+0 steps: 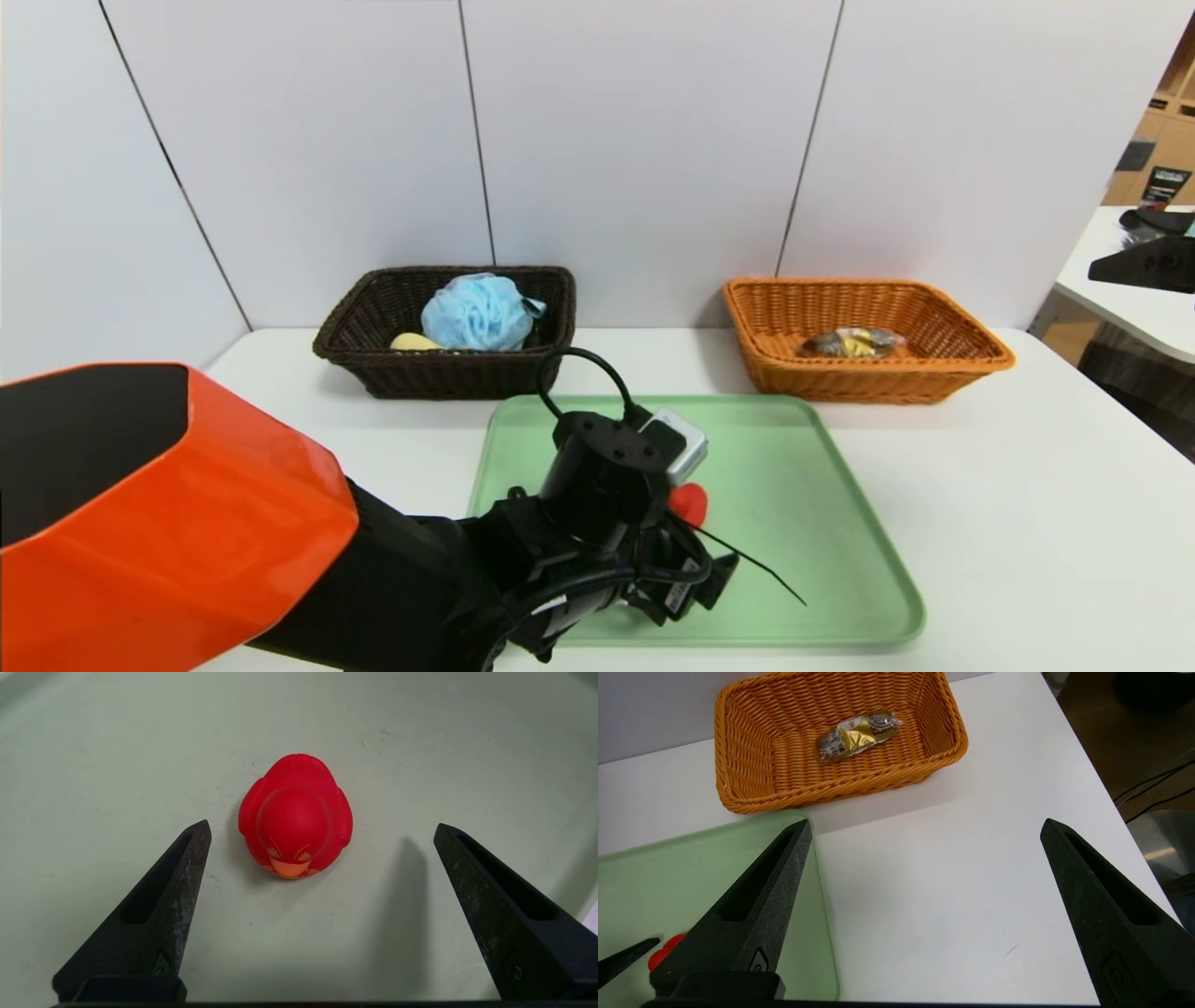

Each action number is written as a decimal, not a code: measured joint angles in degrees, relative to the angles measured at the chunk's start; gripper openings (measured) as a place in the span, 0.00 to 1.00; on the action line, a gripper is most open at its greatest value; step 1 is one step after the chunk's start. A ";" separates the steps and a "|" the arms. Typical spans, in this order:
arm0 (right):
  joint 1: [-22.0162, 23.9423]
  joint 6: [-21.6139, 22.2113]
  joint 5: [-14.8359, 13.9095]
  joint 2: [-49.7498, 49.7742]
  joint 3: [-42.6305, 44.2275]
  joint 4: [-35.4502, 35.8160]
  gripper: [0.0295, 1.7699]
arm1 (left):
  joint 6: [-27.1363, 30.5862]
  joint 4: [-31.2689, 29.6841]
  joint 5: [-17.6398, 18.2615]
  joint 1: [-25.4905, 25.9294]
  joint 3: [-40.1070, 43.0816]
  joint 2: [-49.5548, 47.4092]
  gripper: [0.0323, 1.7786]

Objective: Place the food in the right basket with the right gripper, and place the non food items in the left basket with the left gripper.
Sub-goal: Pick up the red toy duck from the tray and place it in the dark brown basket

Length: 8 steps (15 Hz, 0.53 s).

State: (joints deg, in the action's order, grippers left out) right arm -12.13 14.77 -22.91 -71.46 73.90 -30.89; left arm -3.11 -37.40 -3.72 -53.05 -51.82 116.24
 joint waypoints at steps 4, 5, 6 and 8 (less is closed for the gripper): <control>0.10 -0.01 0.09 0.07 0.07 0.05 0.96 | -0.09 0.02 -0.09 0.02 -1.78 0.71 0.95; 0.10 -0.01 0.11 0.10 0.07 0.05 0.96 | -0.09 0.06 -0.09 0.07 -2.26 0.79 0.95; 0.12 -0.04 0.11 0.13 0.07 0.05 0.96 | -0.11 0.06 -0.09 0.09 -2.58 0.93 0.95; 0.21 -0.11 0.11 0.35 0.09 0.02 0.96 | -0.09 0.04 -0.09 0.07 -2.86 1.29 0.95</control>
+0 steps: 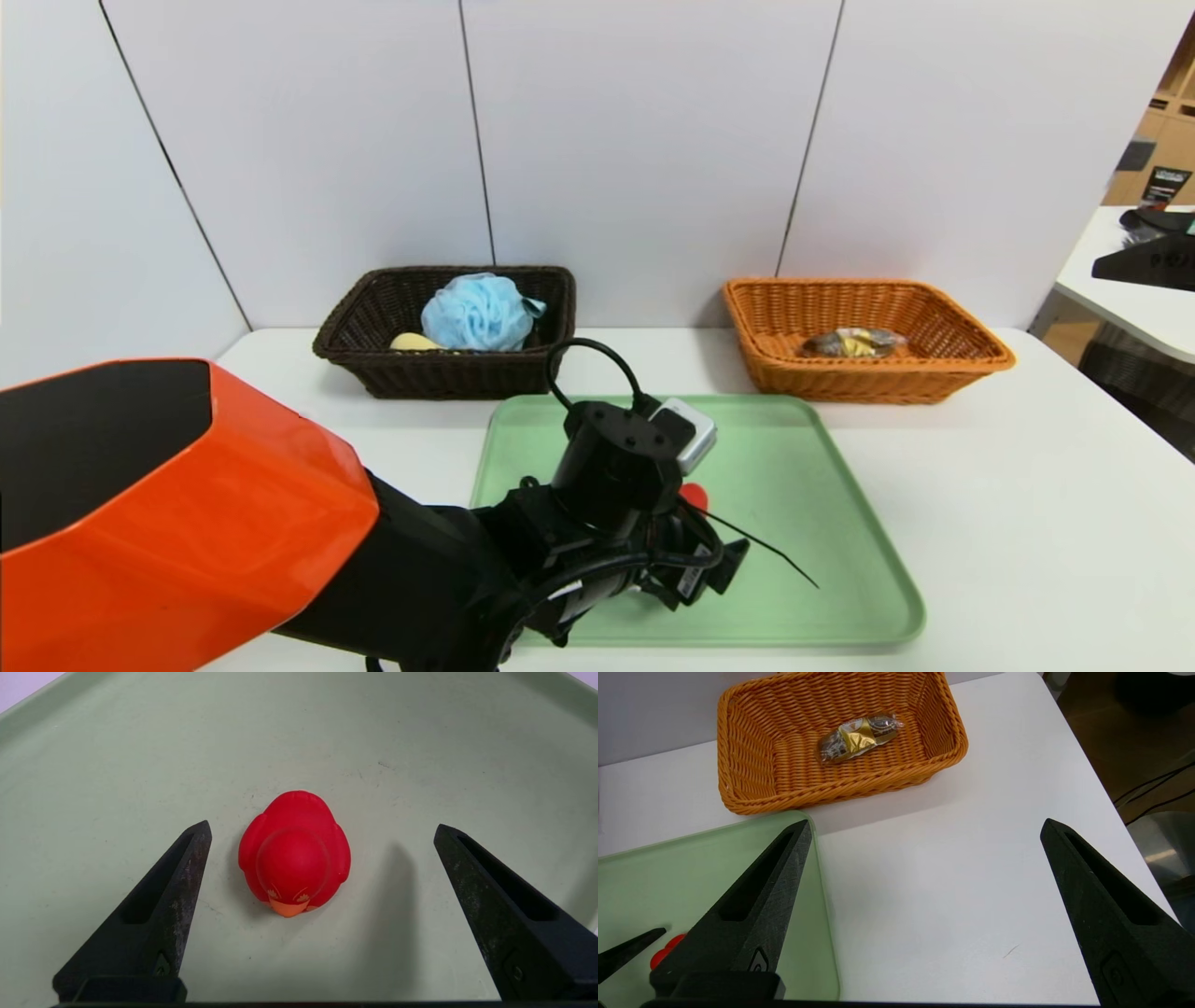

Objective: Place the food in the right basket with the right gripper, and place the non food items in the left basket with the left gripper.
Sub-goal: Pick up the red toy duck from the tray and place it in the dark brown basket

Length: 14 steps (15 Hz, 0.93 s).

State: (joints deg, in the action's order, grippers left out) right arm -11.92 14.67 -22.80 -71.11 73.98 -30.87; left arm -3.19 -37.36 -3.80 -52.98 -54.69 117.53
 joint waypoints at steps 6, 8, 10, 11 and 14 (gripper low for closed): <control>0.33 -0.04 0.09 0.22 0.21 0.52 0.96 | -0.02 0.05 -0.11 -0.02 -0.44 0.55 0.95; 0.33 -0.06 0.23 0.22 0.11 0.94 0.96 | -0.02 0.07 -0.11 0.00 -0.41 0.59 0.95; 0.33 -0.06 0.20 0.24 0.11 1.07 0.96 | -0.02 0.07 -0.11 0.00 -0.41 0.68 0.95; 0.33 -0.09 0.22 0.22 0.11 1.05 0.96 | -0.02 0.07 -0.11 -0.02 -0.52 0.69 0.95; 0.33 -0.11 0.22 0.24 0.10 1.07 0.96 | -0.02 0.05 -0.11 -0.02 -0.74 0.80 0.95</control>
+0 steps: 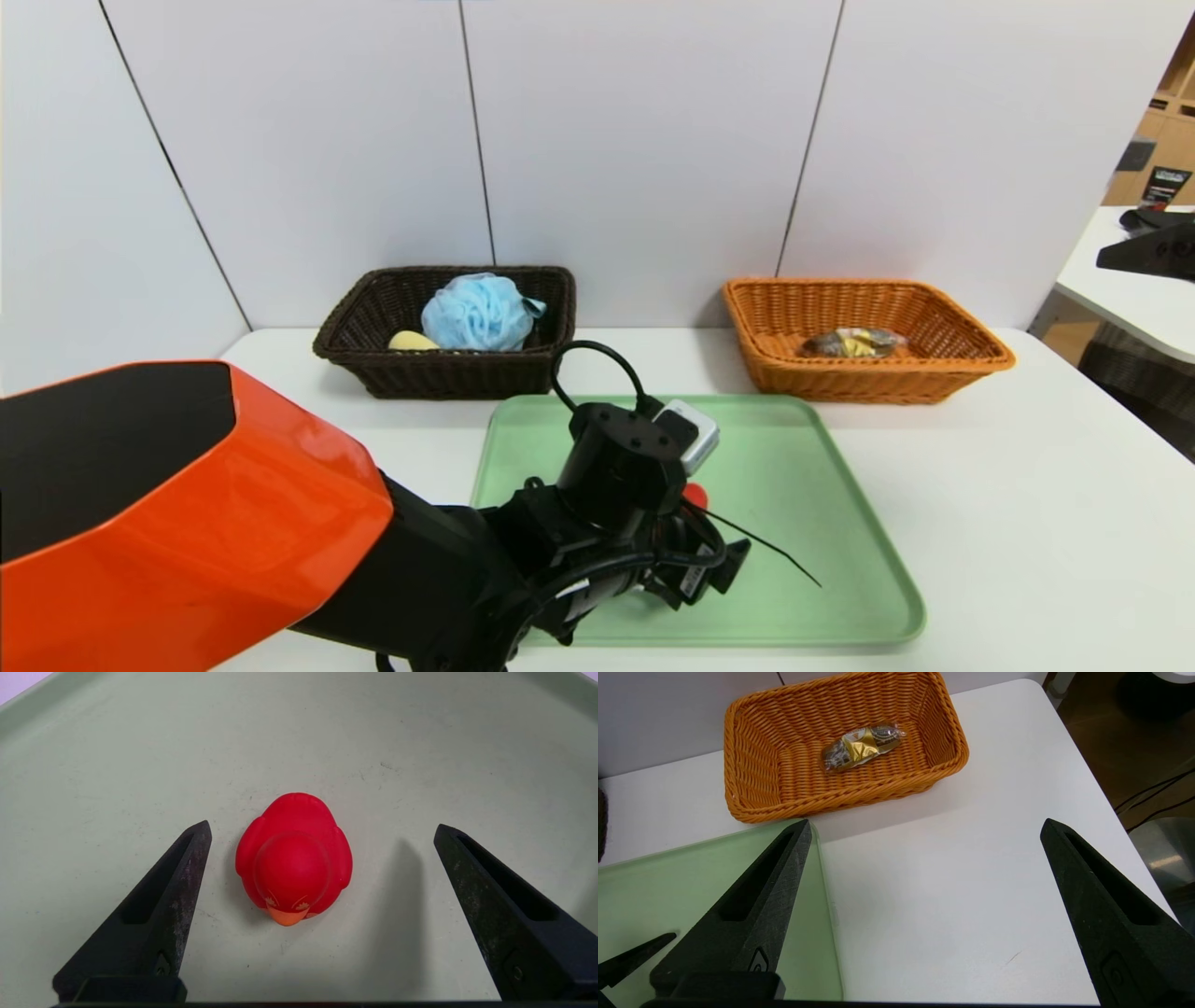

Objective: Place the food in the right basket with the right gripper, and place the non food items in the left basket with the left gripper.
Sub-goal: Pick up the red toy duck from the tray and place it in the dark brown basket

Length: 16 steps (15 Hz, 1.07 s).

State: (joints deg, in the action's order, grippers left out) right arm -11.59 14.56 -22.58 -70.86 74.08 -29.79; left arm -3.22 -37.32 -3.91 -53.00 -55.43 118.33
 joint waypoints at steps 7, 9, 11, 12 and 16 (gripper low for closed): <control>-0.04 -0.06 0.04 -0.02 0.00 0.06 0.96 | 0.00 0.00 -0.10 0.00 -0.20 0.18 0.95; -0.01 -0.01 0.17 -0.02 0.00 0.09 0.96 | 0.00 0.02 -0.07 0.00 -0.20 0.30 0.95; -0.01 -0.04 0.28 -0.02 0.00 0.09 0.96 | 0.02 0.02 -0.11 0.00 -0.18 0.38 0.86; -0.06 -0.01 0.37 -0.05 0.00 0.13 0.96 | 0.02 0.00 -0.16 0.00 -0.16 0.46 0.76; -0.06 -0.01 0.37 -0.06 0.04 0.20 0.96 | -0.13 -0.05 -0.18 0.00 -0.11 0.60 0.47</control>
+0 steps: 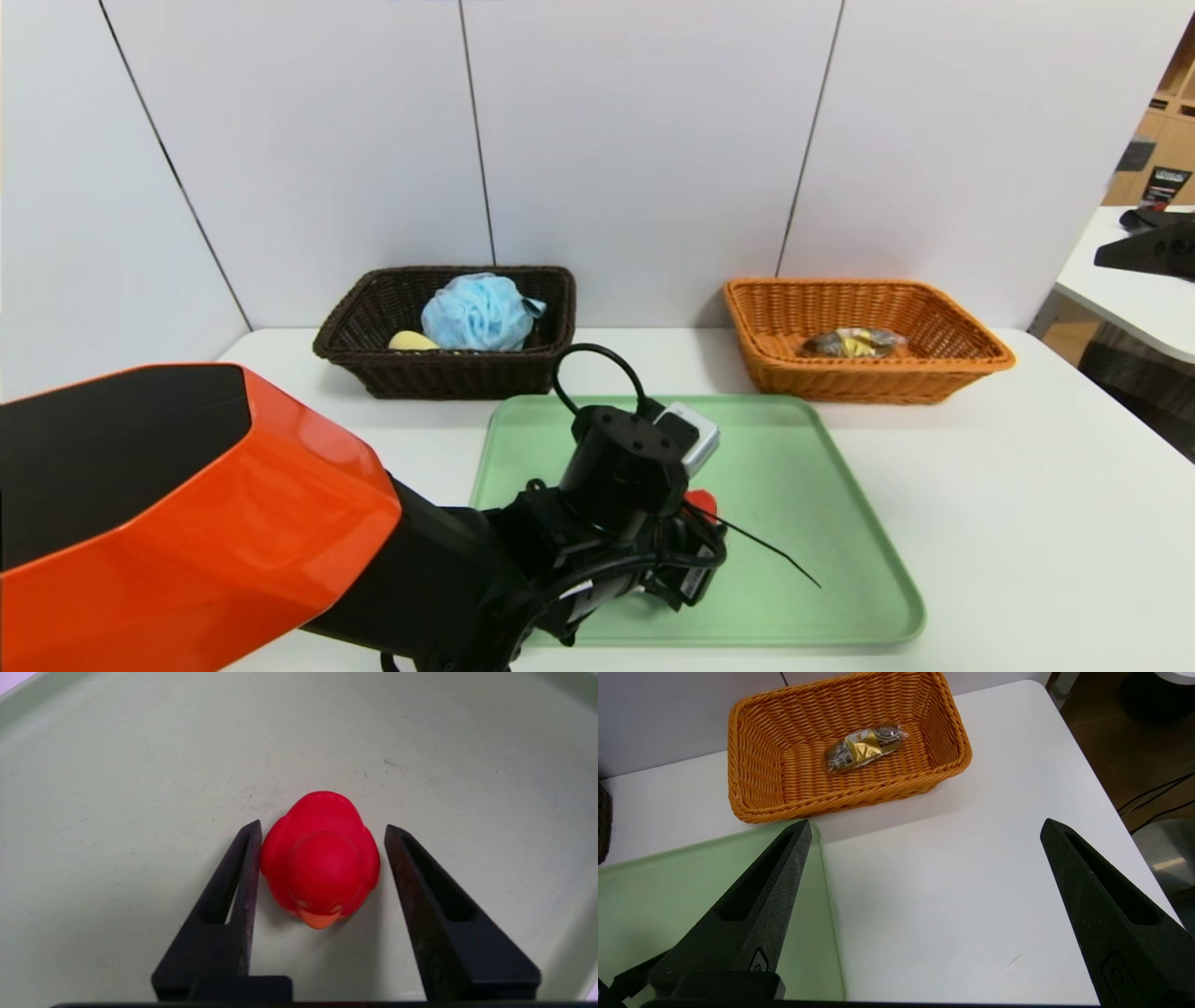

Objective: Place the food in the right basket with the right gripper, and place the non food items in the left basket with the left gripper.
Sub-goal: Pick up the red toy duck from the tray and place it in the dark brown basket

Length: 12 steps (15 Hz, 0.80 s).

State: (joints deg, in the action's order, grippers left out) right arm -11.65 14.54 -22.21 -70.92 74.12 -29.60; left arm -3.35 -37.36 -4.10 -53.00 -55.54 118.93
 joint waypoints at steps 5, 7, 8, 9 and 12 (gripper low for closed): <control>-0.09 0.06 0.11 0.00 0.05 0.00 0.96 | 0.00 -0.06 0.00 0.00 0.00 0.13 0.40; -0.05 0.11 0.11 0.00 -0.02 -0.02 0.96 | 0.07 0.02 0.02 0.02 -0.20 -0.11 0.40; -0.02 0.12 0.06 -0.02 -0.04 -0.02 0.96 | 0.07 0.10 -0.06 0.02 -0.63 -0.49 0.40; 0.00 0.26 0.09 0.00 -0.11 -0.05 0.96 | 0.07 0.16 -0.39 0.02 -0.90 -0.94 0.39; 0.00 0.48 0.17 0.01 -0.13 -0.09 0.96 | 0.02 0.93 -1.24 0.02 -2.08 -3.13 0.39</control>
State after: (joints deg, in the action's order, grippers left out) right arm -11.65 15.02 -22.04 -70.91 73.98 -29.68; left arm -3.33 -36.44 -5.34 -52.98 -57.62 115.80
